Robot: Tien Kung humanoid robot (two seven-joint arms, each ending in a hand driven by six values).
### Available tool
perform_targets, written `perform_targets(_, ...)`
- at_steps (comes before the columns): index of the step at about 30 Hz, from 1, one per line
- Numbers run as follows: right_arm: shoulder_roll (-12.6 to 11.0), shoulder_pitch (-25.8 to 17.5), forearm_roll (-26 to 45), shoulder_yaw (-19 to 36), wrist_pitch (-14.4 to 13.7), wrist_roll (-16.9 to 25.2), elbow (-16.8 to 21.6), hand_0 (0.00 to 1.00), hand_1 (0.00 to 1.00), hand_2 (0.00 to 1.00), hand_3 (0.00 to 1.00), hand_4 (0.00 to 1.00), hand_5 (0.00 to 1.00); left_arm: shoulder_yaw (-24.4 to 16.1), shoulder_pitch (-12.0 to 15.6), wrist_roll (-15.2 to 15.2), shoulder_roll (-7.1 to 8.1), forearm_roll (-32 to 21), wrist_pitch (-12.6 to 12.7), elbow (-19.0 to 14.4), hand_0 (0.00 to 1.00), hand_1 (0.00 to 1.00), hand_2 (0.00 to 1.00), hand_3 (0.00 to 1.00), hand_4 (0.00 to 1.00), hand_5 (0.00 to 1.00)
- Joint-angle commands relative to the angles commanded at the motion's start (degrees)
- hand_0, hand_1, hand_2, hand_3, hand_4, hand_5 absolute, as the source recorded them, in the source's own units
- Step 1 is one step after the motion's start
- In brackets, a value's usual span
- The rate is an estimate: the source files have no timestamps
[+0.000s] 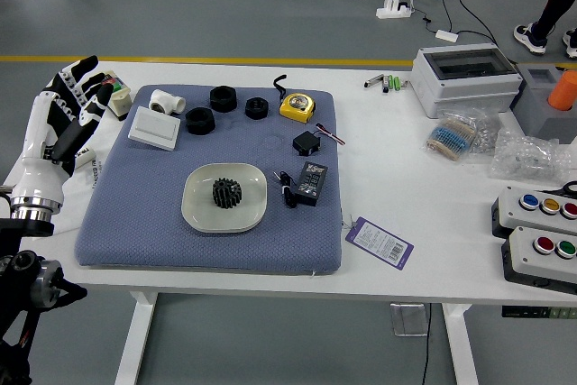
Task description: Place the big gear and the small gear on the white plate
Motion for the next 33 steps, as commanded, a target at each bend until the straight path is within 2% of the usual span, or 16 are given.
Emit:
perform_targets(2, 0.05, -0.08, -0.02, -0.11, 0.01, -0.01, -0.01, 0.695, 0.706, 0.734, 0.562, 0.792, 0.65, -1.4, 0.94, 1.17, -0.77, -4.81, -1.33, -0.37, 0.834, 0.859, 0.923, 0.812, 0.838, 0.714)
perform_targets(3, 0.06, -0.12, 0.0, -0.22, 0.04, -0.03, -0.01, 0.697, 0.706, 0.734, 0.561, 0.792, 0.65, -2.13, 1.33, 1.93, -1.01, -7.28, -2.42, -0.62, 0.842, 0.863, 0.961, 0.835, 0.858, 0.806)
perform_targets(5, 0.06, -0.14, -0.1, -0.24, 0.06, -0.06, 0.0, 0.697, 0.706, 0.734, 0.561, 0.792, 0.65, -3.15, 1.89, 3.38, -1.08, -10.61, -4.99, -1.0, 0.842, 0.863, 0.961, 0.835, 0.858, 0.806)
perform_targets(8, 0.01, -0.06, -0.17, -0.13, 0.06, -0.06, 0.03, 0.697, 0.706, 0.734, 0.561, 0.792, 0.65, -4.81, 2.5, 5.4, -0.94, -11.17, -8.46, -1.37, 0.842, 0.863, 0.961, 0.835, 0.858, 0.806)
perform_targets(9, -0.02, -0.03, -0.18, -0.06, 0.06, -0.05, 0.04, 0.697, 0.706, 0.734, 0.561, 0.791, 0.65, -5.5, 2.7, 6.32, -0.98, -11.05, -9.65, -1.49, 0.829, 0.827, 0.927, 0.833, 0.873, 0.849)
perform_targets(10, -0.05, 0.03, -0.19, 0.05, 0.05, -0.04, 0.04, 0.697, 0.706, 0.734, 0.561, 0.791, 0.65, -6.54, 2.95, 7.2, -1.1, -11.04, -10.87, -1.62, 0.829, 0.827, 0.927, 0.833, 0.873, 0.849)
perform_targets(14, -0.17, 0.26, -0.36, 0.44, 0.04, -0.04, 0.06, 0.697, 0.706, 0.734, 0.561, 0.791, 0.65, -9.47, 3.91, 9.33, -1.67, -10.04, -13.83, -2.28, 0.829, 0.827, 0.927, 0.833, 0.873, 0.849)
perform_targets(18, -0.16, 0.32, -0.41, 0.53, 0.04, -0.05, 0.06, 0.696, 0.706, 0.734, 0.561, 0.79, 0.648, -10.11, 4.12, 9.94, -1.85, -9.75, -14.5, -2.42, 0.83, 0.823, 0.913, 0.826, 0.879, 0.871)
perform_targets(20, -0.14, 0.47, -0.53, 0.55, 0.04, -0.09, 0.05, 0.696, 0.706, 0.734, 0.561, 0.79, 0.648, -11.4, 4.43, 11.67, -2.25, -8.84, -16.13, -2.78, 0.83, 0.823, 0.913, 0.826, 0.879, 0.871)
perform_targets(21, -0.14, 0.51, -0.53, 0.48, 0.04, -0.11, 0.04, 0.698, 0.706, 0.734, 0.562, 0.789, 0.645, -11.79, 4.48, 12.33, -2.31, -8.57, -16.57, -2.85, 0.83, 0.816, 0.909, 0.826, 0.896, 0.928)
perform_targets(33, -0.31, 0.85, -0.39, 0.16, 0.05, -0.08, 0.12, 0.696, 0.705, 0.734, 0.562, 0.787, 0.643, -12.44, 4.89, 14.31, -2.54, -6.91, -17.76, -2.72, 0.825, 0.794, 0.907, 0.824, 0.907, 0.945)
